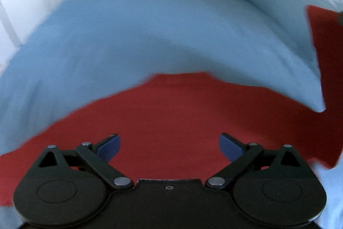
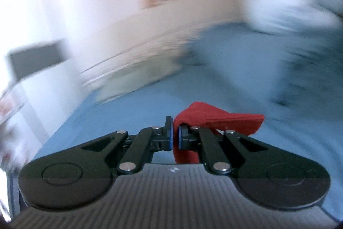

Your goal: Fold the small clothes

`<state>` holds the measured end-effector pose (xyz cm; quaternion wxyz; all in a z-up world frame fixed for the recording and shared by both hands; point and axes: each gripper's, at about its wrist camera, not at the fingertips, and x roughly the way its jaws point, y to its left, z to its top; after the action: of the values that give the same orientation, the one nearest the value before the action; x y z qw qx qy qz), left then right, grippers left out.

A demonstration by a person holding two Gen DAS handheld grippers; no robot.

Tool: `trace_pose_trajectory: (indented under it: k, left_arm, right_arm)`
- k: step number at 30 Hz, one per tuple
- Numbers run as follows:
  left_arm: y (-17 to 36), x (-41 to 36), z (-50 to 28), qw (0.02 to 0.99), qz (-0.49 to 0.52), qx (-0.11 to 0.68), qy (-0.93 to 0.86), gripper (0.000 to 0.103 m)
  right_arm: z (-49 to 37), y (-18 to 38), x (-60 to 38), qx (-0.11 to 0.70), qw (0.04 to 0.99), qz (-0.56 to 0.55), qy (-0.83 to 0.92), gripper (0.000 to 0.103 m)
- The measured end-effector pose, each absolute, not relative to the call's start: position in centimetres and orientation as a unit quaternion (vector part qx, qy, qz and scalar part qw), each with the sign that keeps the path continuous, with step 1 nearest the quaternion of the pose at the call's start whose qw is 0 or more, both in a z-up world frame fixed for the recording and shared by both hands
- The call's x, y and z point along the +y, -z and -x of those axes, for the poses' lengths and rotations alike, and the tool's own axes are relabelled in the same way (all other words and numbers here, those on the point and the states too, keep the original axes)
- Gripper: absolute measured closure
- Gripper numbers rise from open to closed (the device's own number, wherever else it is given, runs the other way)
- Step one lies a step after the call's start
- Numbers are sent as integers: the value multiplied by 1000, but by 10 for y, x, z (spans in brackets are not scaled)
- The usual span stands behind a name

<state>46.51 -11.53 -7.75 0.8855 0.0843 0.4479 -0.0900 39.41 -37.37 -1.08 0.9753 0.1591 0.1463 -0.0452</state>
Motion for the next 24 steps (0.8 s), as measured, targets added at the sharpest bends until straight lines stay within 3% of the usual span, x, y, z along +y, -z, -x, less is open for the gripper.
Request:
trace_pose_trajectory:
  k: [3, 8, 14, 15, 17, 18, 19, 24]
  left_arm:
    - [87, -53, -463, 881, -71, 467, 38, 2]
    - [112, 13, -451, 861, -27, 507, -1, 2]
    - [123, 36, -440, 863, -6, 506, 10, 2]
    - [123, 36, -441, 863, -1, 505, 12, 2]
    - [119, 39, -440, 865, 7, 502, 18, 2]
    - [115, 34, -441, 866, 11, 499, 25, 2]
    - [111, 29, -444, 867, 13, 496, 33, 2]
    - [95, -32, -445, 874, -18, 473, 112, 2]
  right_arm:
    - [-423, 44, -284, 182, 979, -76, -55, 83]
    - [-450, 162, -193, 328, 936, 15, -128, 83]
    - [-448, 193, -181, 343, 930, 47, -127, 82]
    - [-448, 193, -179, 342, 929, 53, -127, 78]
    - [-451, 188, -170, 347, 927, 54, -132, 54]
    - [-447, 184, -172, 351, 925, 49, -137, 32]
    - [-448, 181, -172, 345, 927, 45, -137, 21]
    - [-405, 157, -203, 341, 935, 50, -89, 18]
